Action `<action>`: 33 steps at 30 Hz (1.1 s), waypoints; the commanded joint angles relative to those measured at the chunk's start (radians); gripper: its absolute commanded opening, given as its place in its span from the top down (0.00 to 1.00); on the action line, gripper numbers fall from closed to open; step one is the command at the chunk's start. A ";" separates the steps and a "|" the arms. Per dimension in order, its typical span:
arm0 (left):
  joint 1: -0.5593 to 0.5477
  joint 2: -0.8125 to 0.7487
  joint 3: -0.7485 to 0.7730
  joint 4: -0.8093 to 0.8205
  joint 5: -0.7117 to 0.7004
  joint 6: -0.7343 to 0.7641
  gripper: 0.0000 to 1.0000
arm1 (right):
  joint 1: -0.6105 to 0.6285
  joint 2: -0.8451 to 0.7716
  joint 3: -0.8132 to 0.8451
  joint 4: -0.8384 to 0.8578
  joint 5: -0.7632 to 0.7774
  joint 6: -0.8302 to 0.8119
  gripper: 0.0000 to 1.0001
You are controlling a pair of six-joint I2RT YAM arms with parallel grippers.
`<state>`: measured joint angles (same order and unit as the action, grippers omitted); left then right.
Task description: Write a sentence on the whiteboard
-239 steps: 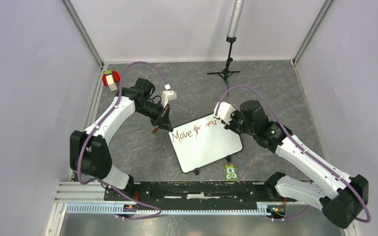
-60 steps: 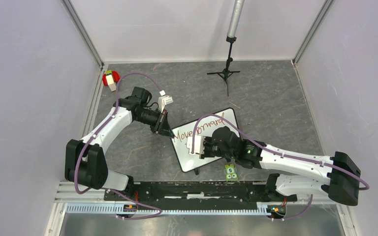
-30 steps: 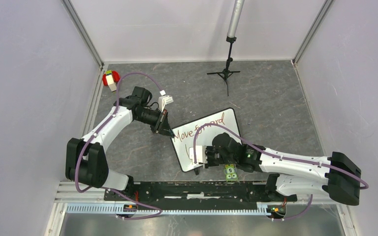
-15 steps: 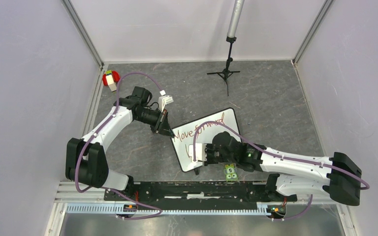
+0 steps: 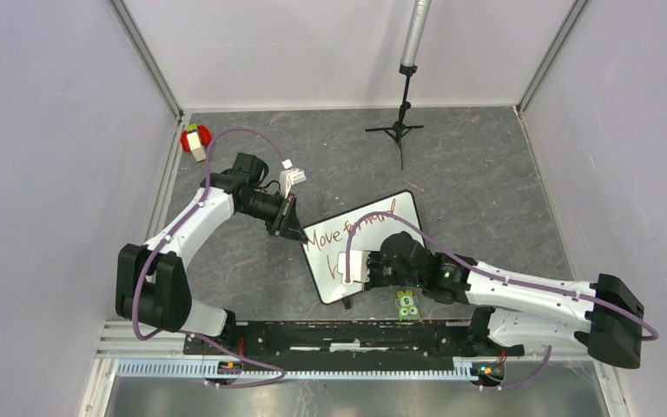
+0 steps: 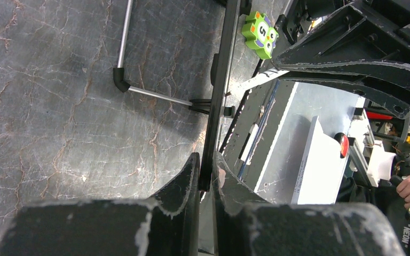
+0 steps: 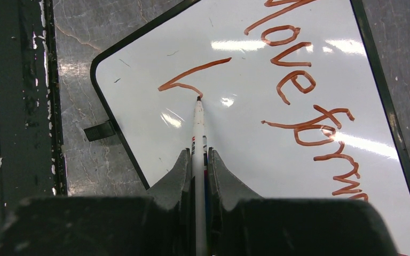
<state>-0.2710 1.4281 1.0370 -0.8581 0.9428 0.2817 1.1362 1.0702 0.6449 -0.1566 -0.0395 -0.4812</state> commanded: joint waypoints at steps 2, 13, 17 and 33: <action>-0.007 0.011 0.030 -0.006 -0.028 0.042 0.98 | -0.003 -0.008 -0.016 -0.020 -0.015 -0.013 1.00; -0.007 0.010 0.028 -0.006 -0.030 0.043 0.98 | -0.001 0.053 0.023 -0.016 -0.077 -0.010 1.00; -0.006 0.007 0.026 -0.006 -0.030 0.045 0.98 | 0.002 0.072 0.047 -0.003 -0.083 -0.008 1.00; -0.007 0.007 0.029 -0.006 -0.025 0.046 0.98 | -0.019 -0.060 0.015 -0.050 -0.033 0.002 1.00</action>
<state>-0.2710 1.4311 1.0389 -0.8589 0.9428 0.2821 1.1278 1.0454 0.6651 -0.2047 -0.1059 -0.4870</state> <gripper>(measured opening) 0.156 0.147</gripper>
